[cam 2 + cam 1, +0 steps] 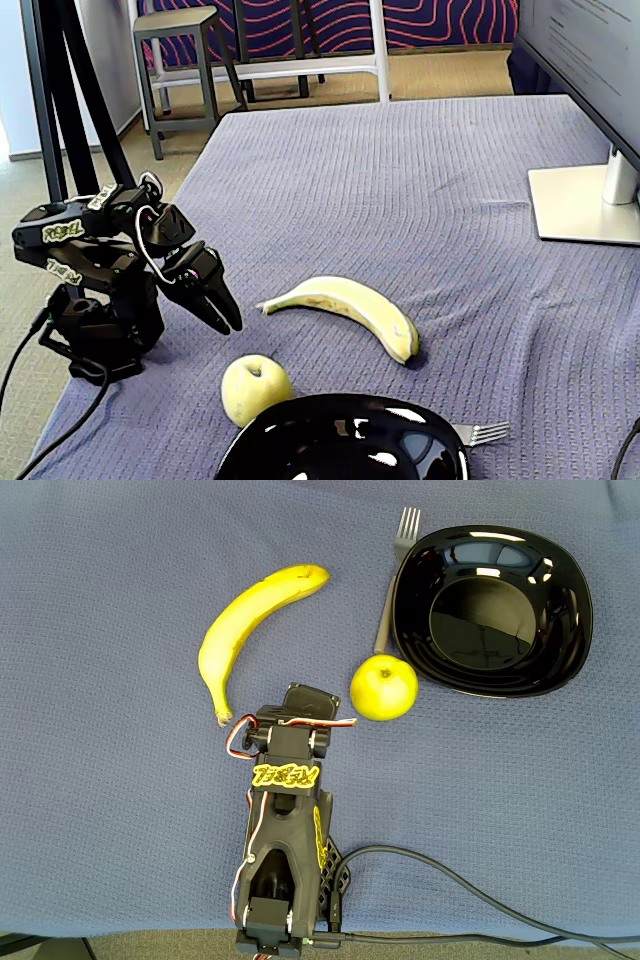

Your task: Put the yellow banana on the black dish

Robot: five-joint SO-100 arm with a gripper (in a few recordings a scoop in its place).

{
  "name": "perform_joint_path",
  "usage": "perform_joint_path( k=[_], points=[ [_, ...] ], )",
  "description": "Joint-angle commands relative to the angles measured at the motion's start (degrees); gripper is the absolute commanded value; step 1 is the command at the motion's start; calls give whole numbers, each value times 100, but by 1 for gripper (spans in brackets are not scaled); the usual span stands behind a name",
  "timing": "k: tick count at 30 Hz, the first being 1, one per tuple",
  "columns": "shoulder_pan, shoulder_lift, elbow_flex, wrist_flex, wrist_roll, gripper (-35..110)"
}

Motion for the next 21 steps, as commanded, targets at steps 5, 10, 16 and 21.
perform_joint_path(
  k=[5, 10, 16, 21],
  points=[
    [211, -967, -97, -1011, -2013, 0],
    [167, -800, -44, -976, -2039, 0],
    [123, -949, -149, -958, -2276, 2],
    [-9, -1749, -1134, -1283, -3094, 12]
  ],
)
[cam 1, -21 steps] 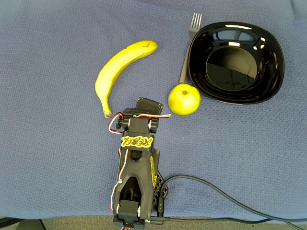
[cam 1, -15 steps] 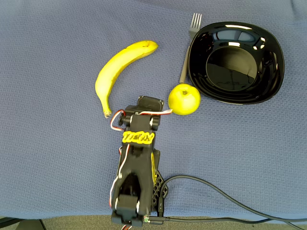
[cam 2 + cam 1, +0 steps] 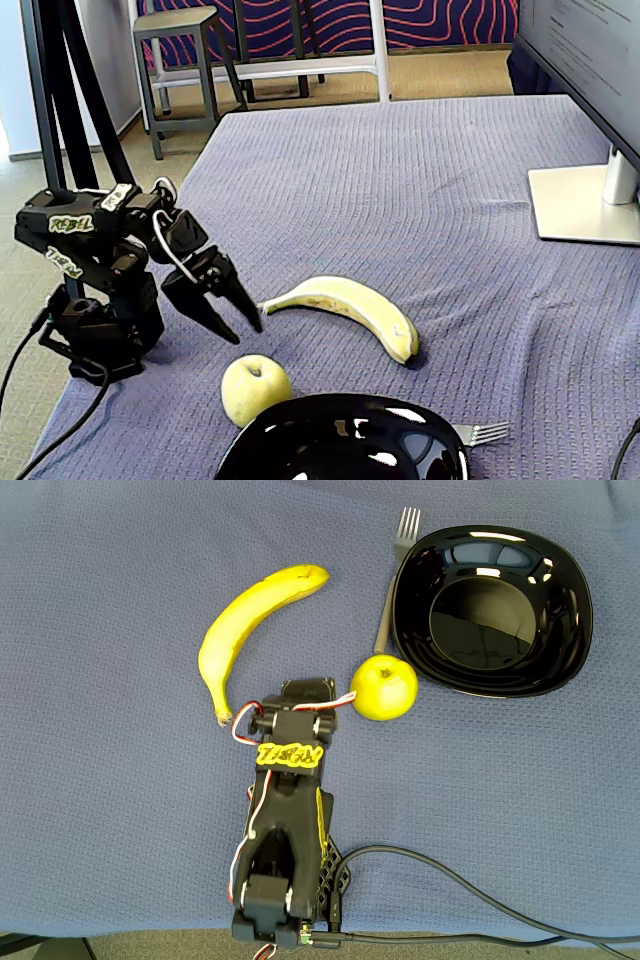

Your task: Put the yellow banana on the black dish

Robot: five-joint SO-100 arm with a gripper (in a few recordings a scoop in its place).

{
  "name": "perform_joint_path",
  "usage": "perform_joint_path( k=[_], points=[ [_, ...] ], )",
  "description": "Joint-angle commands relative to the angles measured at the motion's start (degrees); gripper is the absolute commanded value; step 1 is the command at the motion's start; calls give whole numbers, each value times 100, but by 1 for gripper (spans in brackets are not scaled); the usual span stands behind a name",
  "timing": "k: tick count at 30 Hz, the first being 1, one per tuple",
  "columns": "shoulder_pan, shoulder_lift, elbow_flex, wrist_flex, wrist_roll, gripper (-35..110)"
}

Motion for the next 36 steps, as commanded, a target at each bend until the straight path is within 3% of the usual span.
perform_joint_path(
  k=[1, 6, 9, 18, 29, 33, 36],
  points=[
    [-167, -633, -1151, -281, -668, 12],
    [-475, -1318, -2373, 712, -2795, 15],
    [-431, -1600, -2514, 826, -3674, 8],
    [-132, -3103, -4148, 1723, -5713, 15],
    [35, -5599, -6592, 2443, -7242, 24],
    [-53, -6196, -7207, 2241, -7321, 26],
    [-264, -6539, -7374, 1925, -6741, 28]
  ],
)
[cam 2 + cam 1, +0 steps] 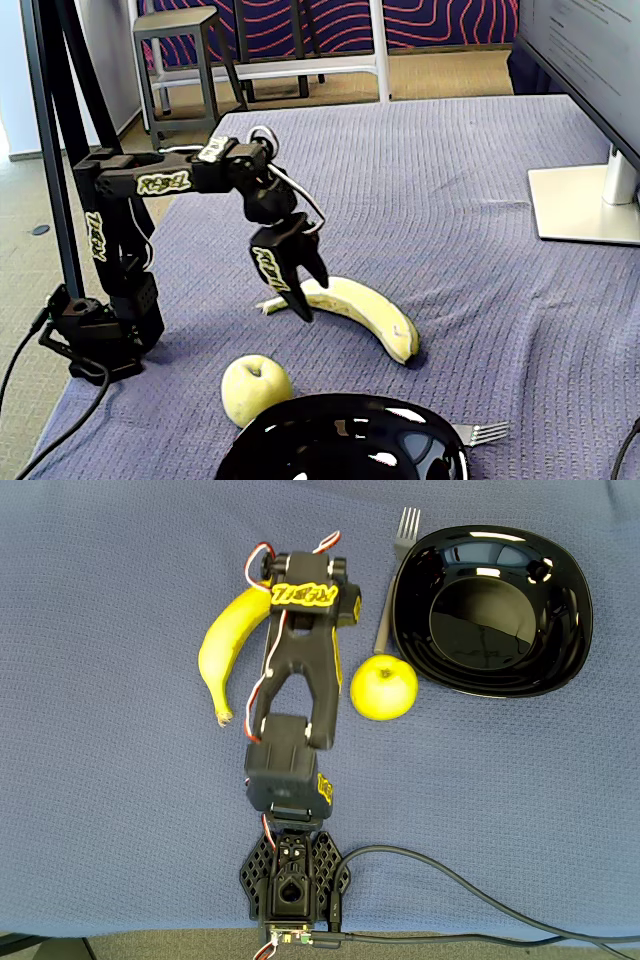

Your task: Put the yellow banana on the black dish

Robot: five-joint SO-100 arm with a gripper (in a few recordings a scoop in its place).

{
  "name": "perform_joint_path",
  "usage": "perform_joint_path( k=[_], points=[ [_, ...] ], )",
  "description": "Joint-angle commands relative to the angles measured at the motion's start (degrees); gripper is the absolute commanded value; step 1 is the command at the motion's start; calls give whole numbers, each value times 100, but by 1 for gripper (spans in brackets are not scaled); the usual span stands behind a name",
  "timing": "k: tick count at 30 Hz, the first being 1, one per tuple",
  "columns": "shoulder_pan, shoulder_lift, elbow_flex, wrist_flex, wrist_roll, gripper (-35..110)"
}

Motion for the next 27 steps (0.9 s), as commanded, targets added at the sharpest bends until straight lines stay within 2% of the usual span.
perform_joint_path(
  k=[1, 9, 13, 19, 27],
  points=[
    [-272, -325, -527, -396, 694, 28],
    [-1055, -554, -571, -519, 3146, 29],
    [-1310, -554, -615, -387, 3990, 28],
    [-1564, -1204, -1178, 62, 4676, 30],
    [-1714, -1793, -1679, 193, 4825, 33]
  ],
)
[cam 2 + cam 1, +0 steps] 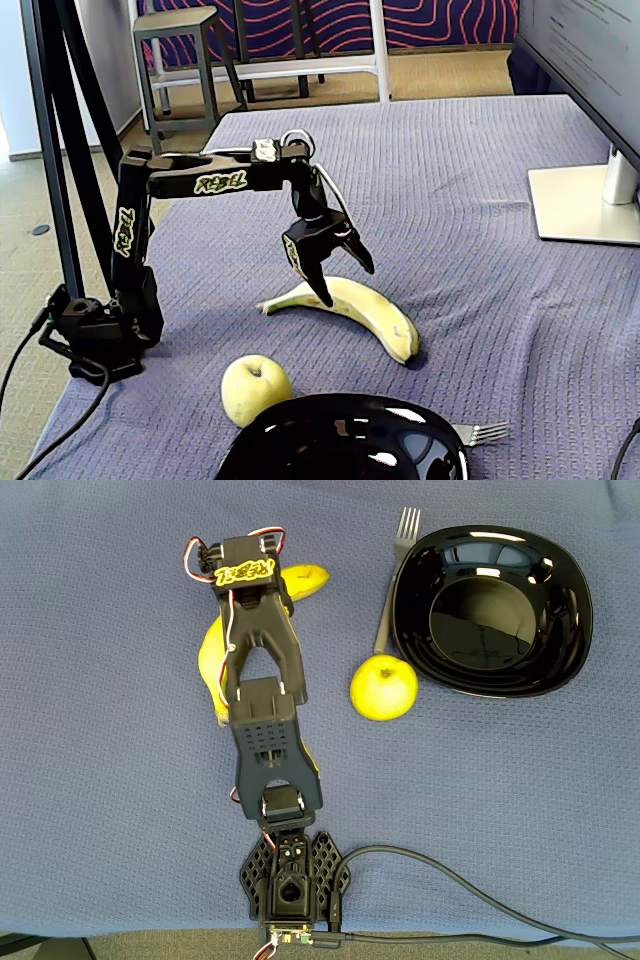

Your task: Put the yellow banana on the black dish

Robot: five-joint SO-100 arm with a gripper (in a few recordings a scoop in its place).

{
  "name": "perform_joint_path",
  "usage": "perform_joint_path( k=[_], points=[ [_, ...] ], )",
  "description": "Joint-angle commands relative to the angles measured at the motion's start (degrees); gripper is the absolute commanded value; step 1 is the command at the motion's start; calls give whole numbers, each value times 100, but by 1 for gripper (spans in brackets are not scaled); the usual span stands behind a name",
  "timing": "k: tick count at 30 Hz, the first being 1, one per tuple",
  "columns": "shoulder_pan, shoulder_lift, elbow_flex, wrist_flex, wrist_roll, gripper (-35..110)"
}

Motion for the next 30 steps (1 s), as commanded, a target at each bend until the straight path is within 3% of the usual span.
perform_joint_path(
  k=[1, 6, 30],
  points=[
    [-105, -44, -422, 79, -70, 33],
    [-149, -229, -466, 62, -439, 33],
    [-141, -1239, -905, -281, -352, 27]
  ],
)
